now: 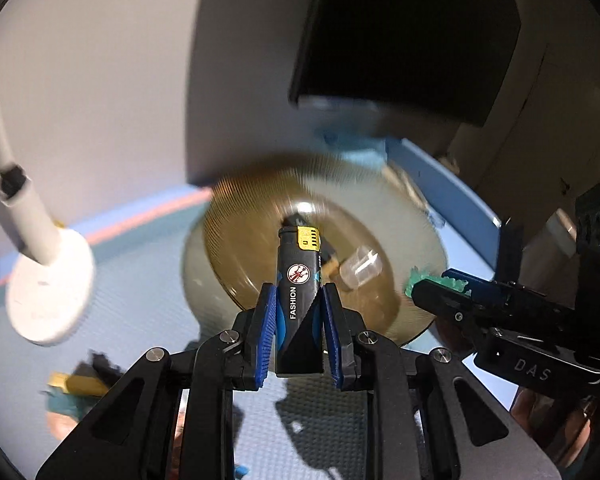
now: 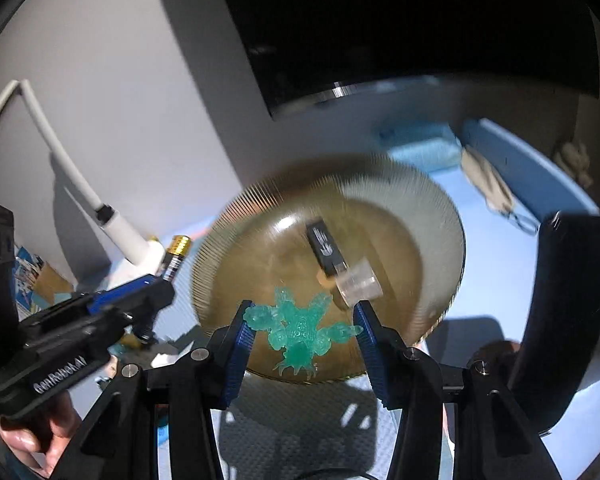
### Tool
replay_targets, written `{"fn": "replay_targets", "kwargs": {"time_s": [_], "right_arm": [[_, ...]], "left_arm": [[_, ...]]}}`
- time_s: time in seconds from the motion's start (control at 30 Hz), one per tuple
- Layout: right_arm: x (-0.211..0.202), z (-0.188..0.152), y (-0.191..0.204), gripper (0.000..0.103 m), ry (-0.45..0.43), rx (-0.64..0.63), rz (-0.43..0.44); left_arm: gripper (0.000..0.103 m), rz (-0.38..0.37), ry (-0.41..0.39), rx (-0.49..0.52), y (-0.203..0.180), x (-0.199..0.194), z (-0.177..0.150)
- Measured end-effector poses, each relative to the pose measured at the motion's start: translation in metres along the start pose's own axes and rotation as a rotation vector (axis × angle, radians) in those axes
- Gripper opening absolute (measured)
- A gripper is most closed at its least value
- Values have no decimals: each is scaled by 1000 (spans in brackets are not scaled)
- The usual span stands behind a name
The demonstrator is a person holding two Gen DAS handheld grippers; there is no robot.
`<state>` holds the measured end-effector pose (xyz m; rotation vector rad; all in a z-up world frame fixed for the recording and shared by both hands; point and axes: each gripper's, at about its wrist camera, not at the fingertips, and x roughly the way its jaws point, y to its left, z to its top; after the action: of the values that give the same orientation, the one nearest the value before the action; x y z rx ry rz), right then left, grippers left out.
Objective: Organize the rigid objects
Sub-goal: 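Carry lighter and green figure over the bowl and open both tools, then return both tools to the pile, approaching pink keychain and blue lighter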
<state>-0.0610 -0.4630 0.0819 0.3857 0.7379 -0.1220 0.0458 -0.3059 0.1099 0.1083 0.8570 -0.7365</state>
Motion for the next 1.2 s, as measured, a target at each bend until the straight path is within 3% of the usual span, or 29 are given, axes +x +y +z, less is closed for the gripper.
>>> {"fn": "replay_targets", "kwargs": {"time_s": [0.2, 0.27, 0.3, 0.33, 0.57, 0.63, 0.77, 0.87, 1.0, 1.2], "right_arm": [[21, -4, -2, 50, 57, -8, -4], [26, -1, -4, 60, 70, 0, 1], [28, -1, -6, 65, 75, 7, -7], [29, 3, -8, 67, 74, 16, -25], [-33, -1, -14, 69, -68, 70, 1], [-47, -4, -3, 73, -87, 47, 3], [-61, -16, 36, 80, -88, -44, 33], [-63, -31, 72, 81, -77, -125, 61], [-48, -59, 107, 87, -36, -190, 74], [16, -112, 132, 87, 40, -247, 20]], "left_arm": [[20, -11, 60, -13, -7, 32, -1], [22, 4, 58, -9, -8, 32, 3], [38, 8, 50, -7, -7, 32, 3], [46, 16, 34, -10, -5, 27, 4], [50, 21, -137, -113, 39, -68, -14], [63, 32, -192, -152, 55, -98, -27], [67, 95, -291, -219, 86, -154, -59], [67, 196, -333, -206, 102, -184, -86], [67, 237, -299, -268, 133, -189, -128], [67, 332, -163, -405, 190, -144, -194]]}}
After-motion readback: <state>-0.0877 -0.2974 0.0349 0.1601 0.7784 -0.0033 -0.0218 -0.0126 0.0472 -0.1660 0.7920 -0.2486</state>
